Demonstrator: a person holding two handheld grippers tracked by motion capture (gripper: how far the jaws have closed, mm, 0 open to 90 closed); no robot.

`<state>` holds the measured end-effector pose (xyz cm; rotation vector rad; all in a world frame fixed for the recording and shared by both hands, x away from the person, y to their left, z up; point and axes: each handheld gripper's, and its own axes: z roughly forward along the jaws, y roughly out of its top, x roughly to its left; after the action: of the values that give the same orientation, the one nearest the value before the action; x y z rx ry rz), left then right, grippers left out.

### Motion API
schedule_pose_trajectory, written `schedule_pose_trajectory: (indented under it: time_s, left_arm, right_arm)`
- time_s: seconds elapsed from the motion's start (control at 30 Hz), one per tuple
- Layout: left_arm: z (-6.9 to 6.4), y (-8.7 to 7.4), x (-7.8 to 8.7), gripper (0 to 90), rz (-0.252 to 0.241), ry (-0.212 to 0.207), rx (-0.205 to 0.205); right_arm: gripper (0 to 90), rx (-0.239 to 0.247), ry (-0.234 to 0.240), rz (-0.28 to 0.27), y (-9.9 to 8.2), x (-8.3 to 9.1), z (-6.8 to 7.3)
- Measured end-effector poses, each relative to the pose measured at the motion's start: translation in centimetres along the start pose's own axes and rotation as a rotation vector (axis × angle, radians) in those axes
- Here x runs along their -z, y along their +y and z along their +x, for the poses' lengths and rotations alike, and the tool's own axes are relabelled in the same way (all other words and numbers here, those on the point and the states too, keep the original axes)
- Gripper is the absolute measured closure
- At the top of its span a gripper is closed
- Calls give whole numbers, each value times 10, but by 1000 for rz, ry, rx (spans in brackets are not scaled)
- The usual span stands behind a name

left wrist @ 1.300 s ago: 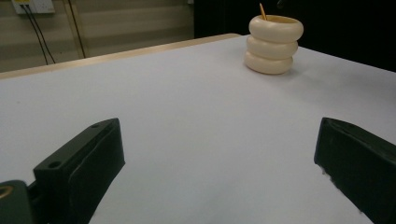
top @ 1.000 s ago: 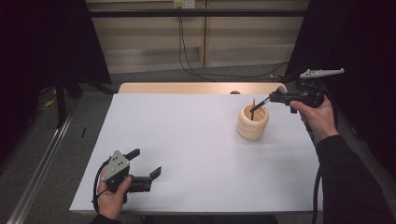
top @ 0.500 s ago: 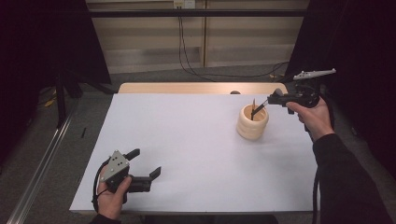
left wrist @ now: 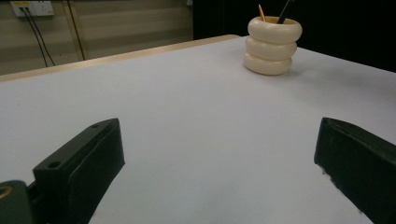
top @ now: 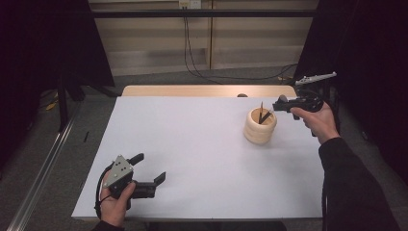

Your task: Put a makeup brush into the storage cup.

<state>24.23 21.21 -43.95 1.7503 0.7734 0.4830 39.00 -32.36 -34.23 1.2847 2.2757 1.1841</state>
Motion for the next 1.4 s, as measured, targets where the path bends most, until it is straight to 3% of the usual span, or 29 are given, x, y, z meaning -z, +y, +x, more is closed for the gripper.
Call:
schedule_pose_trajectory:
  time_s: [0.8,1.4]
  left_arm:
    - [0,0,0,14,-1,-6,0]
    - [1,0,0,15,2,-2,0]
  right_arm:
    - [769,0,7,111,-7,-25,3]
    - [768,-26,11,108,-21,-40,2]
